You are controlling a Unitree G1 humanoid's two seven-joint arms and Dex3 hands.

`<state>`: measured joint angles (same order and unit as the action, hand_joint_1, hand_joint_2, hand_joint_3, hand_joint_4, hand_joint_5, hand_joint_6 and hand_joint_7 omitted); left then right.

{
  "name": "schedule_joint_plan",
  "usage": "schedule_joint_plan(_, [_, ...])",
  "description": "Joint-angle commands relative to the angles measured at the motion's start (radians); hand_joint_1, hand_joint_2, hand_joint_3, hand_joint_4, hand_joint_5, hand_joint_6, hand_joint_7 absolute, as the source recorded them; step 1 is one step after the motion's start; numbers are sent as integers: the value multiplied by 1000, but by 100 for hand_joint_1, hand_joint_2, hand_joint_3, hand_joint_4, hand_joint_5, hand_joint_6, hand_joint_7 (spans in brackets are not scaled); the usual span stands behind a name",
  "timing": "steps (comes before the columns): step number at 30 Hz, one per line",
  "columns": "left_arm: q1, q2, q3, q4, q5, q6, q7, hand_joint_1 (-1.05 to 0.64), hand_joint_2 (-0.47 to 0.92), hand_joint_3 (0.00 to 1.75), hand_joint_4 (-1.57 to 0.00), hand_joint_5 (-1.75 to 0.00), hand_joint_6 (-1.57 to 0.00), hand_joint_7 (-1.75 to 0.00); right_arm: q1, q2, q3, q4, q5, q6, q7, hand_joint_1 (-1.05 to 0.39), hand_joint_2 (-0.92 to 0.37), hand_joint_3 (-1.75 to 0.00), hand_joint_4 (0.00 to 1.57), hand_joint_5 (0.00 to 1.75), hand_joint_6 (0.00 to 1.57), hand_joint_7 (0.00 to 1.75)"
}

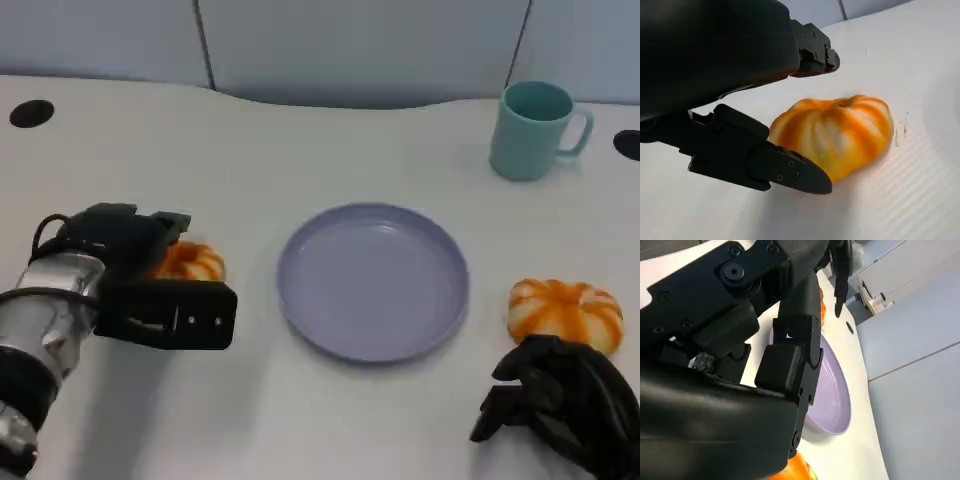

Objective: Grasp the bread from the table and place it into the plate.

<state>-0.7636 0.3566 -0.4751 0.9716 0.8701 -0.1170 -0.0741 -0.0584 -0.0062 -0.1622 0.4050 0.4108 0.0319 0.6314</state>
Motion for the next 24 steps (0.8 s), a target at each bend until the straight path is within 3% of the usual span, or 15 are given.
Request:
schedule_joint_plan(1, [-47, -12, -24, 91, -20, -12, 34, -63, 89, 0, 0, 0, -9, 0, 13, -6, -7, -18, 14, 12, -7, -97, -67, 0, 142, 67, 143, 45])
schedule_joint_plan(11, [-145, -98, -106, 296, -24, 13, 60, -66, 87, 0, 0, 0, -10, -1, 30, -10, -7, -39, 20, 21, -2, -97, -67, 0, 142, 66, 142, 45])
schedule_joint_plan(24, [-177, -149, -122, 366, -71, 41, 73, -63, 88, 1, 0, 0, -10, -1, 52, -17, -1, -67, 24, 23, 0, -95, -68, 0, 141, 65, 143, 45])
